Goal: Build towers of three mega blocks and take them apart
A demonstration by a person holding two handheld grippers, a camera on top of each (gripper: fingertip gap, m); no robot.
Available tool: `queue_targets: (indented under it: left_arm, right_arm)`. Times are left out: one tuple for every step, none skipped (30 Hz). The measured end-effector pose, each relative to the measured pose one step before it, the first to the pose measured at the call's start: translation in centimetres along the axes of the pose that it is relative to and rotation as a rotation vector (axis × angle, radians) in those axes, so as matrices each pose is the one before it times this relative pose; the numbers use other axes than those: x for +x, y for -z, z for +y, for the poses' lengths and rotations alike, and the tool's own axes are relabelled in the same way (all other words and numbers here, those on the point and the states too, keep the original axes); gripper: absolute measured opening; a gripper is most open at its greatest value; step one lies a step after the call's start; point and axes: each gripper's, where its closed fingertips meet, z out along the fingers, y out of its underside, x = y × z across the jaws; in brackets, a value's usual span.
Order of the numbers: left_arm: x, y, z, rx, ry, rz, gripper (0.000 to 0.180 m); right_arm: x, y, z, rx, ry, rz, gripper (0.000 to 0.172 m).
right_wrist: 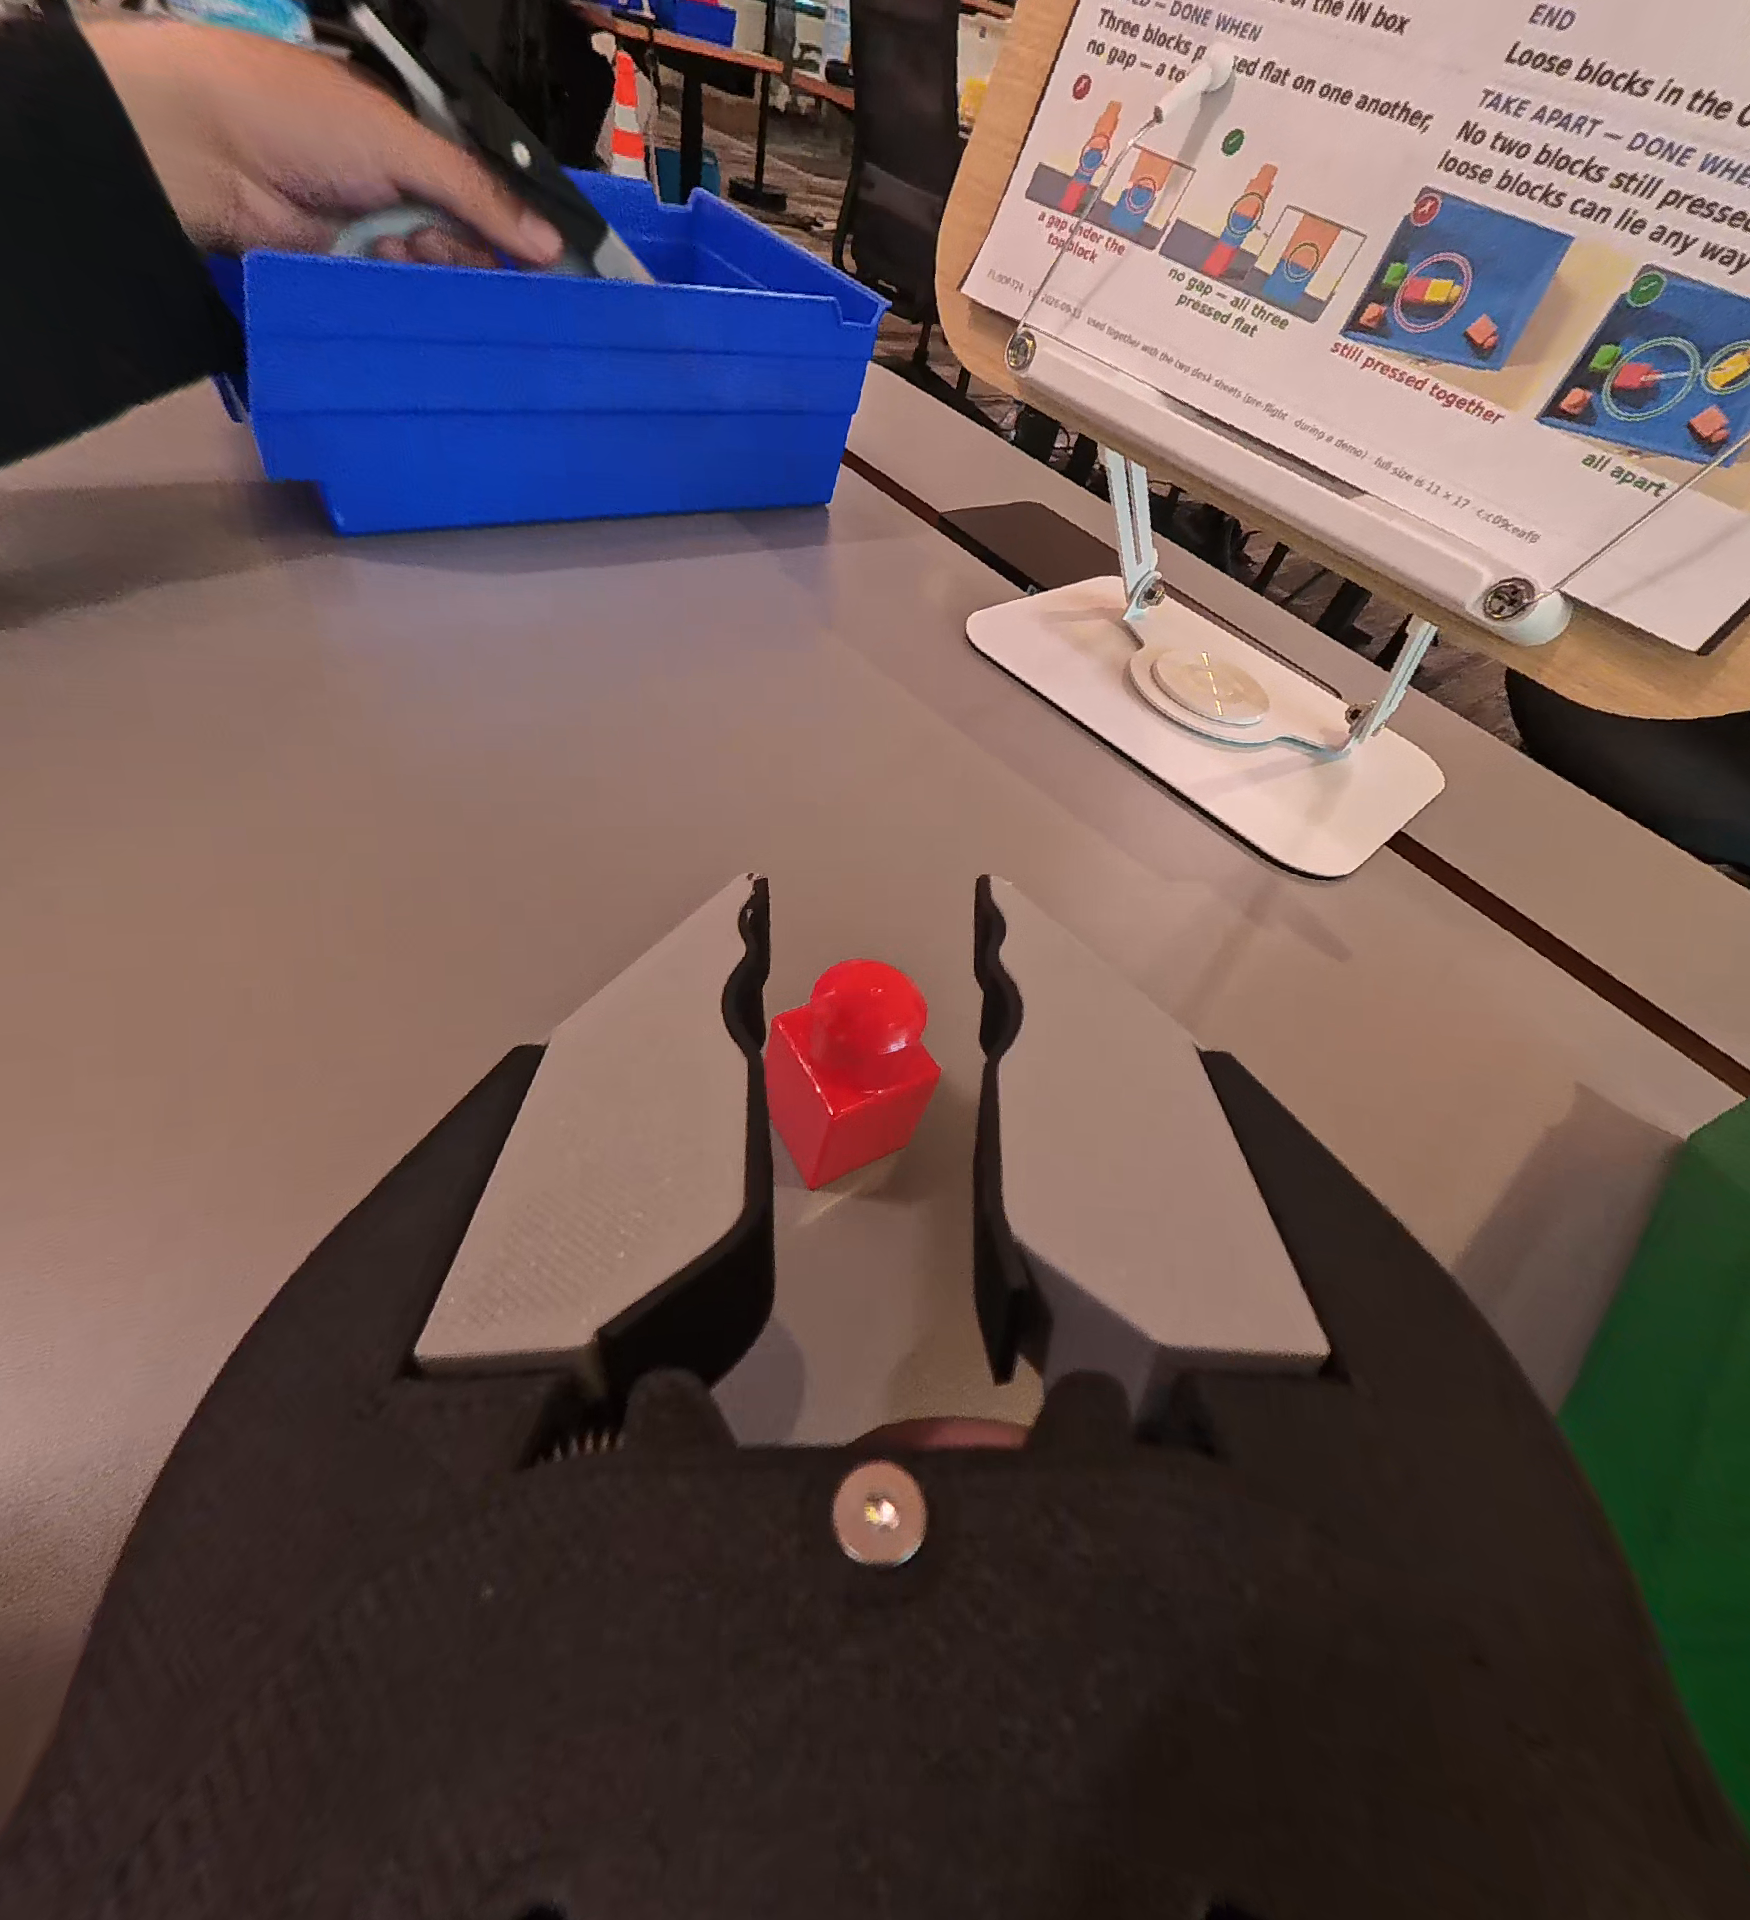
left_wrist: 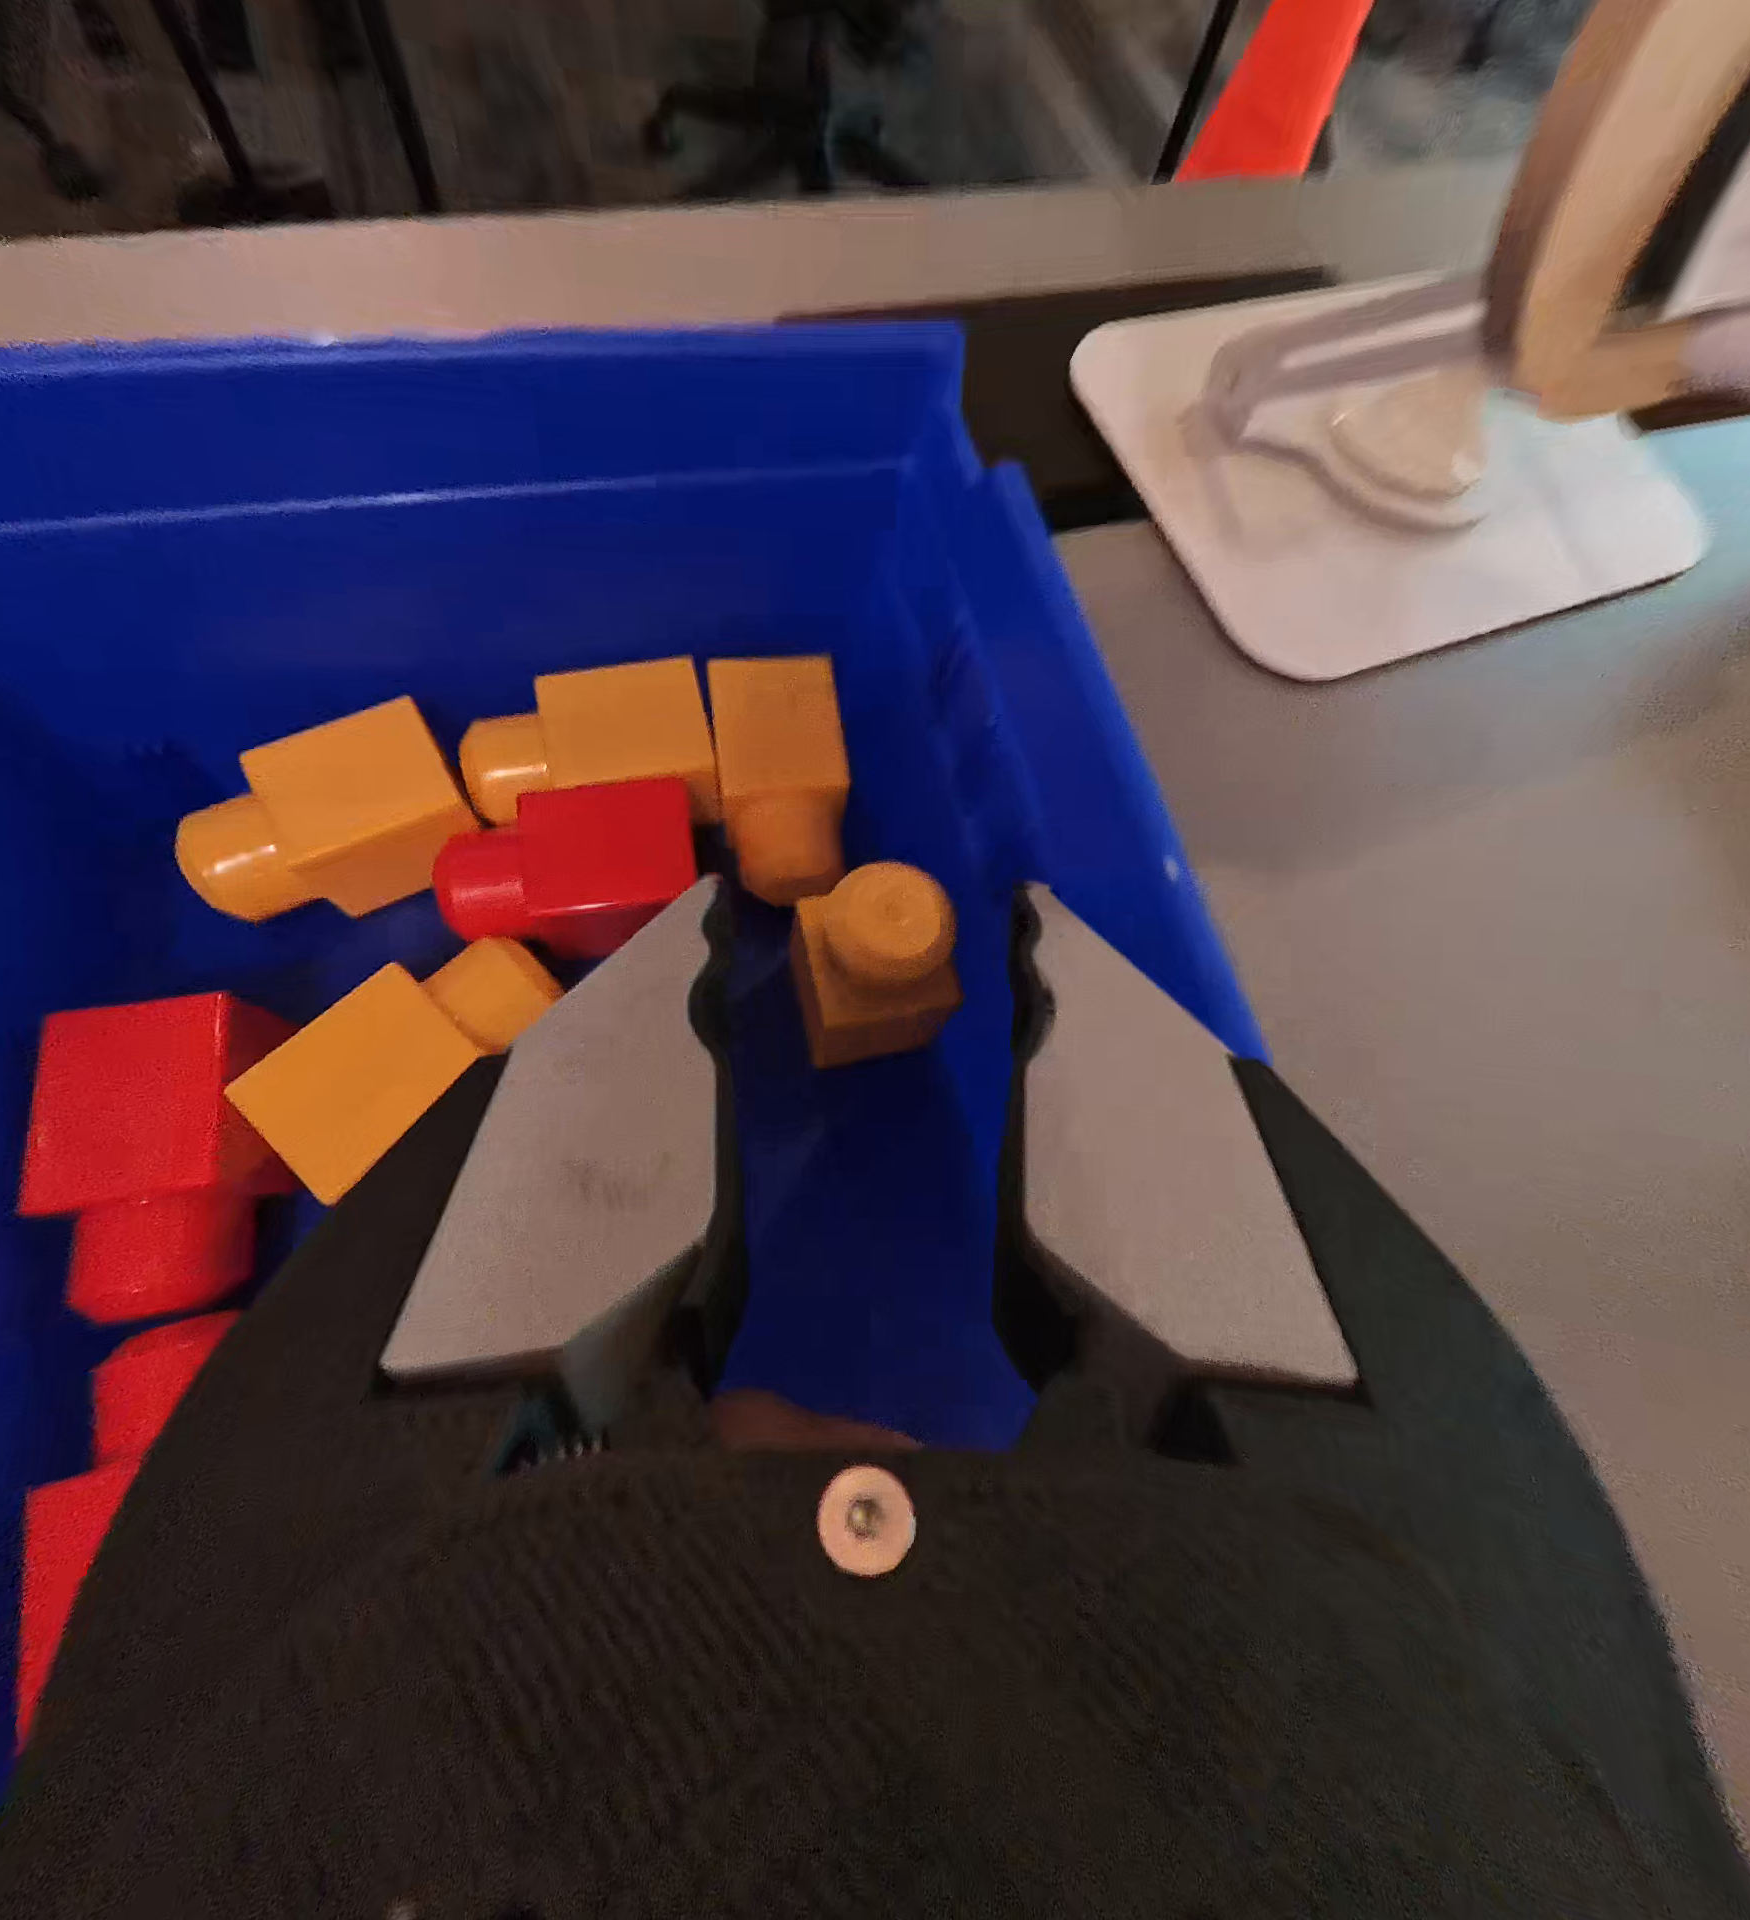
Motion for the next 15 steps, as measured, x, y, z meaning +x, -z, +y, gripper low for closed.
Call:
queue_targets:
  left_arm:
    - [0.138,-0.467,0.251,-0.014,-0.0128,-0.0078,0.048]
    - [0.282,-0.378,0.174,-0.0042,-0.017,-0.0002,0.041]
    - [0.066,-0.387,0.426,-0.0178,-0.0213,-0.0089,0.035]
    - [-0.181,-0.361,0.461,-0.0206,-0.0206,-0.0176,0.031]
    - [-0.113,-0.211,0.181,-0.002,-0.0125,-0.0089,0.031]
    - [-0.089,0.024,-0.046,0.0077,0.0054,0.0008,0.031]
    - [-0.256,0.171,-0.072,0.0047,0.0072,-0.0061,0.031]
    - [-0.402,0.398,-0.269,0.0175,-0.0034,-0.0171,0.031]
    - [-0.459,0.658,-0.447,0.0217,-0.0054,-0.0206,0.031]
    - [-0.422,0.947,-0.527,0.018,-0.0036,-0.0158,0.031]
    - [-0.214,1.274,-0.79,0.0264,-0.0062,-0.0067,0.03]
    - [0.058,1.587,-1.151,0.0396,-0.0128,0.0002,0.03]
    - [0.451,1.803,-1.449,0.0473,-0.0219,0.0096,0.031]
    - [1.132,1.91,-1.671,0.0529,-0.0305,0.0312,0.03]
    - [1.998,1.844,-1.795,0.059,-0.0324,0.0611,0.031]
  right_arm:
    - [0.067,0.031,-0.049,0.0028,-0.0002,0.0024,0.037]
    - [0.066,0.021,-0.008,-0.0001,0.0022,0.0016,0.037]
    - [0.082,0.021,0.05,-0.0023,0.0024,0.0027,0.036]
    - [0.075,0.018,0.032,-0.0013,0.0001,0.0017,0.036]
    - [-0.003,0.032,0.001,0.0009,-0.0023,-0.0032,0.036]
    - [-0.057,0.035,-0.004,-0.0001,-0.0029,-0.0048,0.036]
    - [-0.077,0.051,-0.011,0.0001,-0.0009,-0.0039,0.036]
    - [-0.13,0.039,-0.029,0.0012,0.0015,-0.0046,0.036]
    - [-0.204,0.013,0.006,-0.0007,0.0038,-0.0072,0.036]
    - [-0.197,-0.036,0.058,-0.0041,0.0074,-0.0064,0.035]
    - [-0.168,-0.055,0.103,-0.0062,0.0097,-0.0039,0.035]
    - [-0.153,-0.071,0.115,-0.0067,0.0066,-0.0055,0.035]
    - [-0.2,-0.045,0.085,-0.005,0.0002,-0.0105,0.035]
    - [-0.223,-0.005,-0.051,0.0021,-0.0041,-0.0132,0.036]
    - [-0.221,0.073,-0.211,0.0106,-0.0073,-0.0151,0.036]
